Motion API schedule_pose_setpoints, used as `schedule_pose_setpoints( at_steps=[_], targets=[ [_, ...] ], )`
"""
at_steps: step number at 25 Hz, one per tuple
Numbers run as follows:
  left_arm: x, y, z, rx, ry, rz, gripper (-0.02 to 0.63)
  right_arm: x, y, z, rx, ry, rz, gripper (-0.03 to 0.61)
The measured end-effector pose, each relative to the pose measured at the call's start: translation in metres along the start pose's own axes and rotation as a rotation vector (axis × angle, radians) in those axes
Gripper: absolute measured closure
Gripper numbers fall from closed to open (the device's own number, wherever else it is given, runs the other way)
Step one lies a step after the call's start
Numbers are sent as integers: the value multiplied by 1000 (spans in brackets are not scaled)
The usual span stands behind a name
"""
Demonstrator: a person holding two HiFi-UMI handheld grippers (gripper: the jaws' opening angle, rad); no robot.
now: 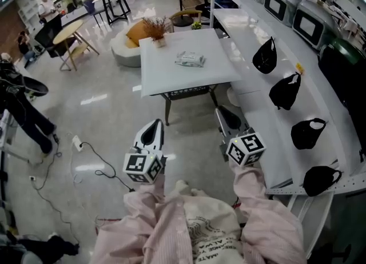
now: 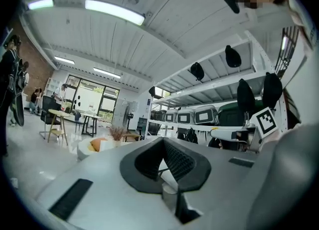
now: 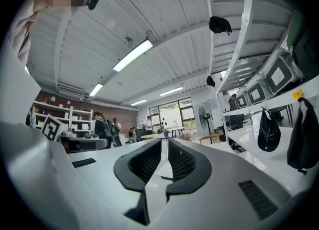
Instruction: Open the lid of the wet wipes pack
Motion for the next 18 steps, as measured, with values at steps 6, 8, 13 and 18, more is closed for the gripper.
schedule_pose_setpoints(
  at_steps=[6,8,13,18],
  targets=[
    [3,3,-3,-15,-17,-5,615,6,8,4,-2,-9,-11,488],
    [4,7,-6,-18,-23,-7,615,7,11,6,-2,-9,-13,488],
    [10,27,-12,-15,-31,-22,615,13,23,23,7,29,-12,487],
    [21,55,-28,-14,-59,-43,615,20,46,42,14,45,-14,469]
  ],
)
Point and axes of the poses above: the fingertips, and each gripper's own axes: y forward along the fingers, z to its right, x out of its underside, the point moved 4 cm from there along -y, backward along the fingers, and after that the axes turned 2 degrees about x, right-handed, at the moved point
